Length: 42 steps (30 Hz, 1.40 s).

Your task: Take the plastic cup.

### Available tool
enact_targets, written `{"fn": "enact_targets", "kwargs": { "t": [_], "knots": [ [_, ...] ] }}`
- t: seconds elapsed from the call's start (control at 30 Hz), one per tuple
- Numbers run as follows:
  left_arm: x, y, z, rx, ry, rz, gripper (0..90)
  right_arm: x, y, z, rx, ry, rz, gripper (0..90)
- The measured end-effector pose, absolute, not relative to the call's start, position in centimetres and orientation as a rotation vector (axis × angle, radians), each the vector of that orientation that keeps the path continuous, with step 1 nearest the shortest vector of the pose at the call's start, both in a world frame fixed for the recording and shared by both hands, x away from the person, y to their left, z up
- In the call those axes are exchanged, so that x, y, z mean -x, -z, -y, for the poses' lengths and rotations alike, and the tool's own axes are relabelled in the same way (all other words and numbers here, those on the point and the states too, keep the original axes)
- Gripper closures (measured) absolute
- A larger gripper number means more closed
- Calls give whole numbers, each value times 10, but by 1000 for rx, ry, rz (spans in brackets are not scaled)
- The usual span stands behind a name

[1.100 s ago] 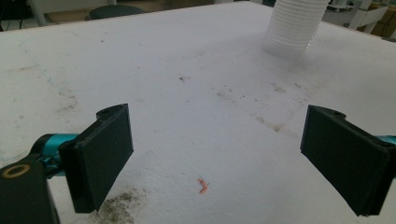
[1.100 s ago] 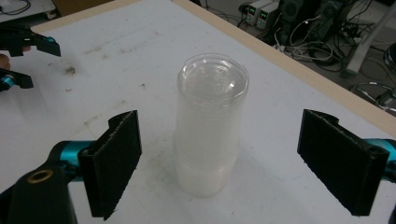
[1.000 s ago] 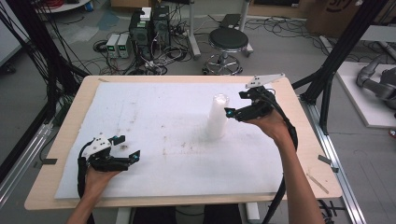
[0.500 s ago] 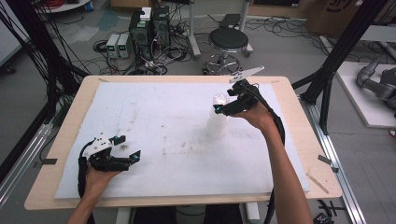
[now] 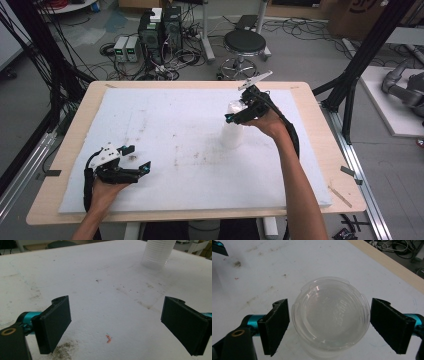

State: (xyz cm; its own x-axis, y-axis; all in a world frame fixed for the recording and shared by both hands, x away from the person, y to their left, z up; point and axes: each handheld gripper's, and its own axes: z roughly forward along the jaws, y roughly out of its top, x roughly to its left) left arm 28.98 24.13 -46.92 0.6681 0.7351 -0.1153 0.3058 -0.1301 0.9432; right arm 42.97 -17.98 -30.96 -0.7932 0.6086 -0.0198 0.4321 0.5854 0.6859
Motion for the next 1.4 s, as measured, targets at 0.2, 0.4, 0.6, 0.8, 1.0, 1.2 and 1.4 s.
{"fn": "enact_targets", "kwargs": {
  "t": [0.2, 0.4, 0.6, 0.8, 1.0, 1.2, 1.4],
  "knots": [
    [-289, 469, -240, -1719, -465, -844, 91, -432, 313, 175, -855, -991, -2585, 220],
    [-290, 469, -240, -1720, -464, -844, 91, -434, 315, 172, -861, -975, -2588, 271],
    [-290, 469, -240, -1721, -465, -845, 91, -435, 316, 173, -882, -959, -2609, 328],
    [-290, 469, -240, -1722, -464, -846, 91, -434, 316, 172, -866, -961, -2614, 367],
    [-290, 469, -240, -1726, -469, -842, 91, -434, 315, 173, -869, -965, -2615, 370],
    [-290, 469, -240, -1726, -469, -845, 91, -433, 312, 174, -867, -984, -2603, 375],
    [-290, 469, -240, -1725, -467, -848, 91, -429, 291, 176, -860, -1069, -2555, 393]
  ]
}}
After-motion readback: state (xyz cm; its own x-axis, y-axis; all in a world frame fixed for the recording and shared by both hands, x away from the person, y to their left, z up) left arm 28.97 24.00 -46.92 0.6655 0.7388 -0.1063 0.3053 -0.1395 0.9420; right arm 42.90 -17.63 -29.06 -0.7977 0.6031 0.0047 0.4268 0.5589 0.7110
